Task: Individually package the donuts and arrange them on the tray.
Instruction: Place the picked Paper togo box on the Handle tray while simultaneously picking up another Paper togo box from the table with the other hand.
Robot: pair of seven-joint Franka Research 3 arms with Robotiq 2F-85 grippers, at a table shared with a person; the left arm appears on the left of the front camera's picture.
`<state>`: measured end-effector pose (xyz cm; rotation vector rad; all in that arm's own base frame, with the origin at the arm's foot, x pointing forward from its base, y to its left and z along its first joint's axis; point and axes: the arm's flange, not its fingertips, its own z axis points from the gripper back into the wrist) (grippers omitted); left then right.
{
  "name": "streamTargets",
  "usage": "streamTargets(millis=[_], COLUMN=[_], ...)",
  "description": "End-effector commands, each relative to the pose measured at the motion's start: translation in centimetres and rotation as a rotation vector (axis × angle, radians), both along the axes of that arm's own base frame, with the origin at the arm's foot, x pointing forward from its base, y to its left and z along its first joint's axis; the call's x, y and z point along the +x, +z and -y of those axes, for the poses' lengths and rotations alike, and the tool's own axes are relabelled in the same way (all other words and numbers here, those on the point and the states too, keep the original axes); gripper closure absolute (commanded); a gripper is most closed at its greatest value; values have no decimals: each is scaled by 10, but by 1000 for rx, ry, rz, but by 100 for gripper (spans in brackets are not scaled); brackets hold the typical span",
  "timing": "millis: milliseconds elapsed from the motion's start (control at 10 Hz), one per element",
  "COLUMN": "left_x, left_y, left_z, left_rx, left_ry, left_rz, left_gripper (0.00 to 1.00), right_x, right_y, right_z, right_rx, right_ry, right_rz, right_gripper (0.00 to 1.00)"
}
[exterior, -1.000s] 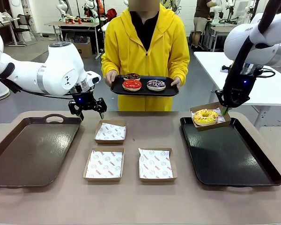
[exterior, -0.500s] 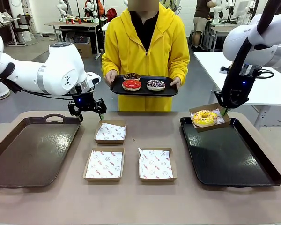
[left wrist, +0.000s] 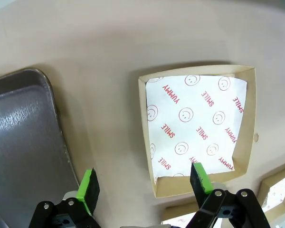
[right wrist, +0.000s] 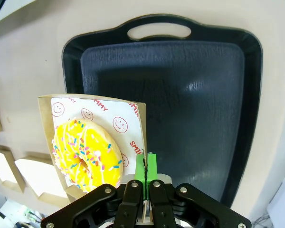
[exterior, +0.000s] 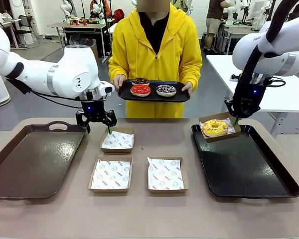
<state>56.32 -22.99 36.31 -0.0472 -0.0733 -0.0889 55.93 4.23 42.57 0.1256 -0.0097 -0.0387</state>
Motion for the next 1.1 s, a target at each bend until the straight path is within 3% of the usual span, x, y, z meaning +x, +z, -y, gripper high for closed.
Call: streamTargets(millis=[0,1000], left_x=[15,32], left_y=[-5,-46], left_z=[7,20], left_rx=[18,72], left_ry=[21,-31], left_rz=[11,-21], left_gripper=[0,0], right_x=[13,31], right_y=[-5,-44], right_z=[0,-8], right_rx=[-15,-72], right_ry=[19,28], right_rz=[22,-20], right_gripper=[99,99])
